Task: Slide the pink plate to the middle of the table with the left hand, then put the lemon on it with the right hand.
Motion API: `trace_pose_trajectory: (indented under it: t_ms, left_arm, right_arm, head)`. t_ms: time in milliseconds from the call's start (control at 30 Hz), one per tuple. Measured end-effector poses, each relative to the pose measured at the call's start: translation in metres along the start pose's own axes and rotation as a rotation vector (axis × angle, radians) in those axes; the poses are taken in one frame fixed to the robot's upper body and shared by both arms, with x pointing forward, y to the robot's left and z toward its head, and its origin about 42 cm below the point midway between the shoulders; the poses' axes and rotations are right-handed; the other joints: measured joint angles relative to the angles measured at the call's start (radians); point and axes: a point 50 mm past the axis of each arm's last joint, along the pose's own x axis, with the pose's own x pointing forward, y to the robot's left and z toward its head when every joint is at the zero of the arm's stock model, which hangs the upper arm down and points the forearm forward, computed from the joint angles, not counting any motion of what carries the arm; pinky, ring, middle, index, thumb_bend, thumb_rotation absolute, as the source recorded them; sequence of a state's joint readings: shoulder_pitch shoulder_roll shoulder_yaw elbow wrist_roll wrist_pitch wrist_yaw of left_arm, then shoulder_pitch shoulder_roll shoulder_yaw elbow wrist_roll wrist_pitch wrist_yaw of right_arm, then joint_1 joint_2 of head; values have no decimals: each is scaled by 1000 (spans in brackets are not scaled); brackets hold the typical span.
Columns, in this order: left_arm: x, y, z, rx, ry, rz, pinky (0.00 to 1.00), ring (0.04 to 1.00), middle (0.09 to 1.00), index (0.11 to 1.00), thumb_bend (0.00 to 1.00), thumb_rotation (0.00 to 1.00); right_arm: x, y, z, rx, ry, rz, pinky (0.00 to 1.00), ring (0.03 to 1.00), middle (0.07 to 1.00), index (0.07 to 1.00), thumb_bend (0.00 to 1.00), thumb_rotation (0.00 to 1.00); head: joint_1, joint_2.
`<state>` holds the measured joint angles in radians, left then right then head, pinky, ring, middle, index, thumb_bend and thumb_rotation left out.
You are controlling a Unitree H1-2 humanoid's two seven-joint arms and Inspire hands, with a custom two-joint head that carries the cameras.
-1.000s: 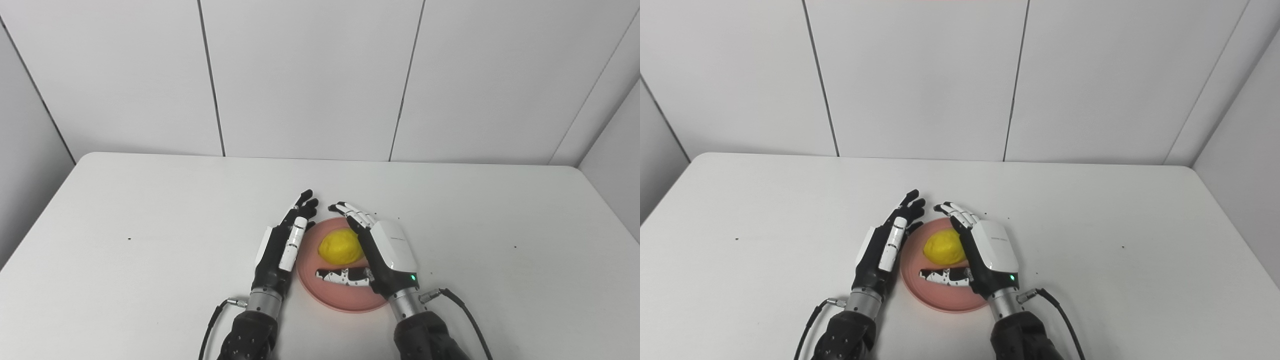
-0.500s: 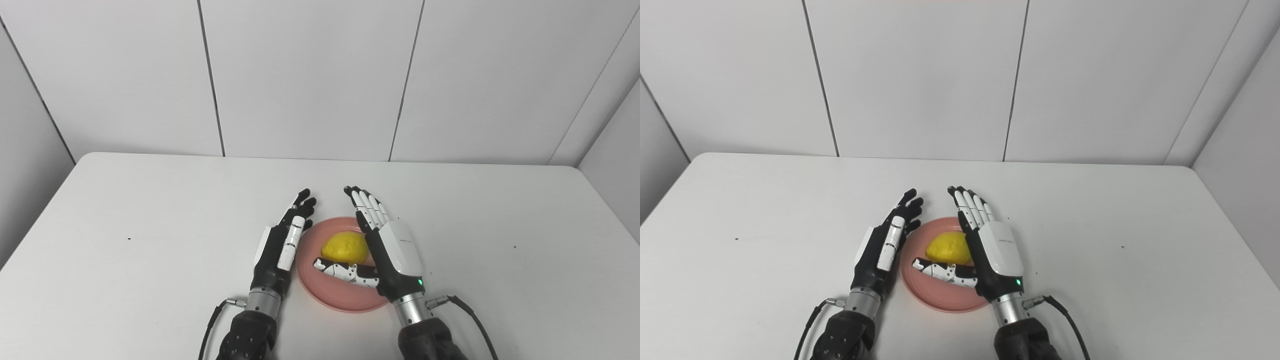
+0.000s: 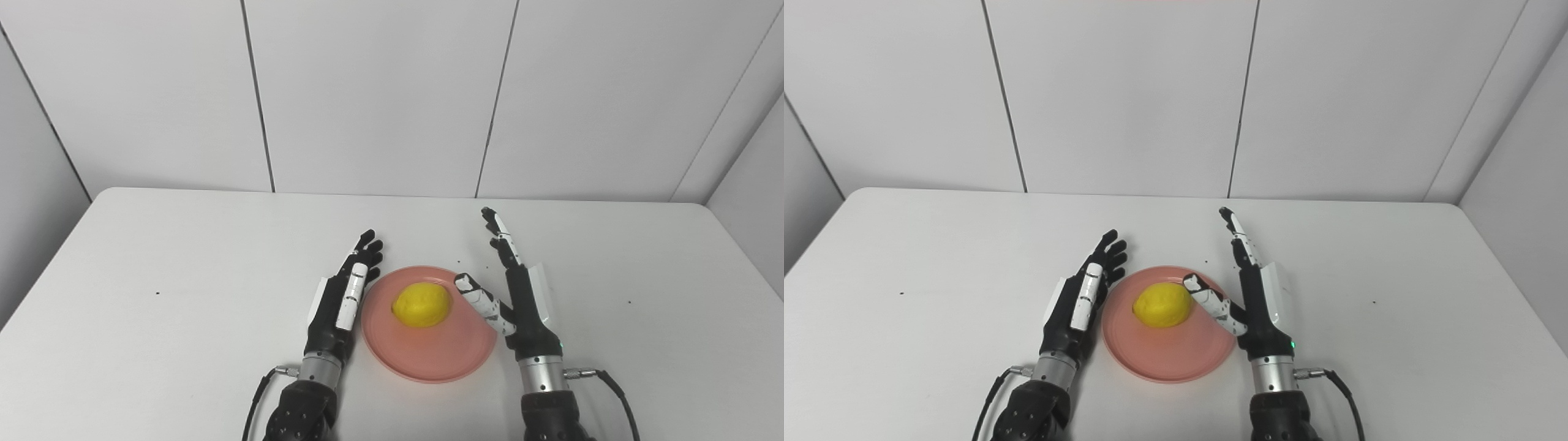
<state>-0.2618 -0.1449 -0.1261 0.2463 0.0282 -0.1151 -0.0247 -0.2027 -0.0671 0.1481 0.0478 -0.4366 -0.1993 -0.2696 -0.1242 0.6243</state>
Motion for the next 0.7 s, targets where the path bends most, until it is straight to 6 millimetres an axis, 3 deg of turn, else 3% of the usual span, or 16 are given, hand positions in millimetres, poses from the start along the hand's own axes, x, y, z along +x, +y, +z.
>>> trace_pose_trajectory:
  t_ms: [433,600,700]
  left_arm:
    - [-1,2,2,5,-8,2,934,936,927,923,501,1000]
    - [-1,3,2,6,-8,1,942,940,930,925,522,1000]
    - [-2,4,2,11,-6,2,934,936,926,923,523,1000]
  right_arm:
    - [-9,-5,-14,170,116,-6,839,887,891,880,672,1000]
    - [-16,0,-16,220,155,3,883,899,906,889,702,1000]
    - [-17,1,-17,244,168,12,965,923,924,909,721,1000]
  head:
    - [-5,2]
    - [-5,2]
    - [-5,3]
